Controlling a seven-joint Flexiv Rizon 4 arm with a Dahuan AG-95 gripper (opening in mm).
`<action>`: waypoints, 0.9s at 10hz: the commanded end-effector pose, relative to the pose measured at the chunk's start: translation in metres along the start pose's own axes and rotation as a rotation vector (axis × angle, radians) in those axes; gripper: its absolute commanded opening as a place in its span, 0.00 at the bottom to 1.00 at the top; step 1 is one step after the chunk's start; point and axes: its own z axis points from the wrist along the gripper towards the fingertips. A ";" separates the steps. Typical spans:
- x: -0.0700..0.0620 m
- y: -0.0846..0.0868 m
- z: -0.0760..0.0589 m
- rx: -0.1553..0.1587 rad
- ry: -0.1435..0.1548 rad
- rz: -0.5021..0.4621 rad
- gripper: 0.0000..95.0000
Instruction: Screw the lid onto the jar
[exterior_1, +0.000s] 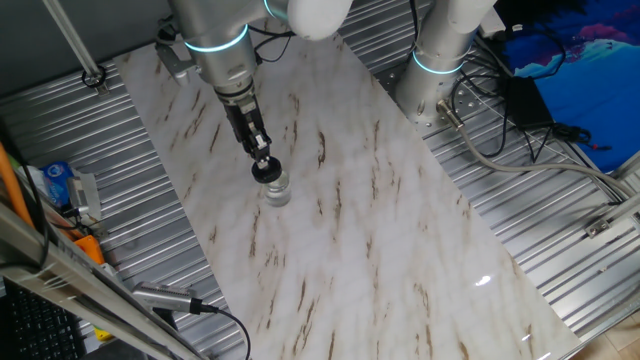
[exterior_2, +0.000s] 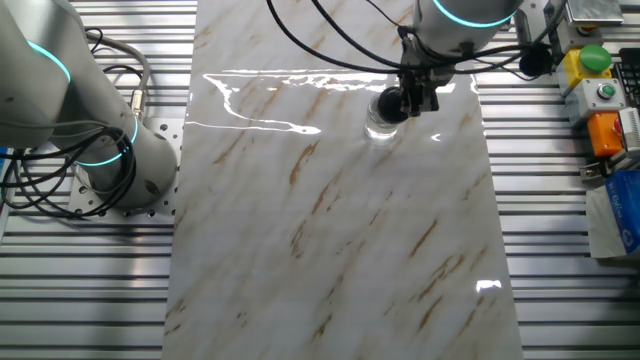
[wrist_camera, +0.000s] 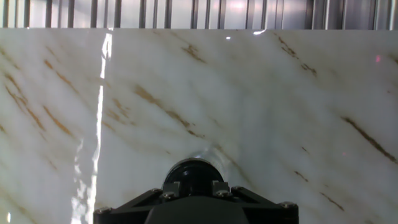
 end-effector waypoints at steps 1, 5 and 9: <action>0.001 0.000 -0.001 0.012 0.013 -0.065 0.00; 0.001 0.000 -0.001 0.025 0.020 -0.125 0.00; 0.001 0.000 -0.001 0.032 0.014 -0.149 0.00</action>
